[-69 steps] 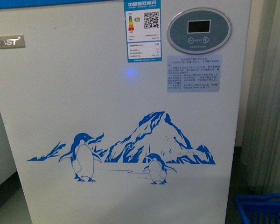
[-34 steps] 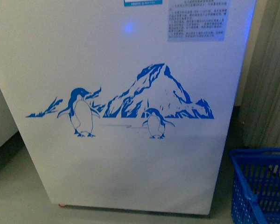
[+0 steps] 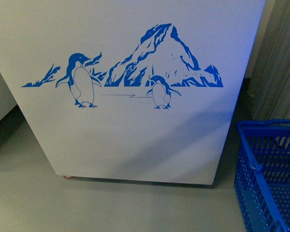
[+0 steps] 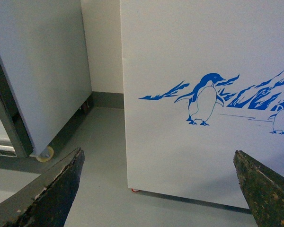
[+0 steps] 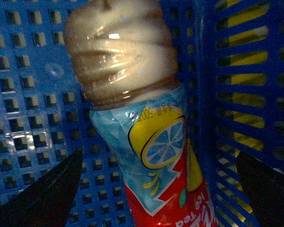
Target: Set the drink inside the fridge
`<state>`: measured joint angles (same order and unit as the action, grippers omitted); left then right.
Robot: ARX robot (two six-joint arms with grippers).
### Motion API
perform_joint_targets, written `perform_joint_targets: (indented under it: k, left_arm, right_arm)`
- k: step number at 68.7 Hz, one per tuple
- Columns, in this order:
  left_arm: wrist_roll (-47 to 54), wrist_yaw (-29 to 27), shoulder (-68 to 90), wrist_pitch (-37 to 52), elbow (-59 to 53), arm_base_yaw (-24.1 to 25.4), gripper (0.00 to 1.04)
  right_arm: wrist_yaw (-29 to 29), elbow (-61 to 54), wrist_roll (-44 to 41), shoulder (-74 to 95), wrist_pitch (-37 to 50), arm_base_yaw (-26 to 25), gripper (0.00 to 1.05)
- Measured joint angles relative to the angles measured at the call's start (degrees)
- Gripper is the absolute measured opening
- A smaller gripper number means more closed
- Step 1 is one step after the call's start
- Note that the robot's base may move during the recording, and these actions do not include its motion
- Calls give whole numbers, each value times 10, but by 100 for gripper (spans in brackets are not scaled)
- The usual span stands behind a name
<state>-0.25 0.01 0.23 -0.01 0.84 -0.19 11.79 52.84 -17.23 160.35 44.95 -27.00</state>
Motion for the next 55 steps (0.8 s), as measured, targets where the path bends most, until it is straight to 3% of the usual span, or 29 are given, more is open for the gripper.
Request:
perform_joint_targets:
  k: [31, 55]
  left_arm:
    - [0, 0, 0, 0, 0, 0, 97]
    - [0, 0, 0, 0, 0, 0, 97]
  right_arm:
    - [-36, 75, -31, 104, -23, -53, 96]
    - [-70, 54, 13, 75, -33, -44, 54]
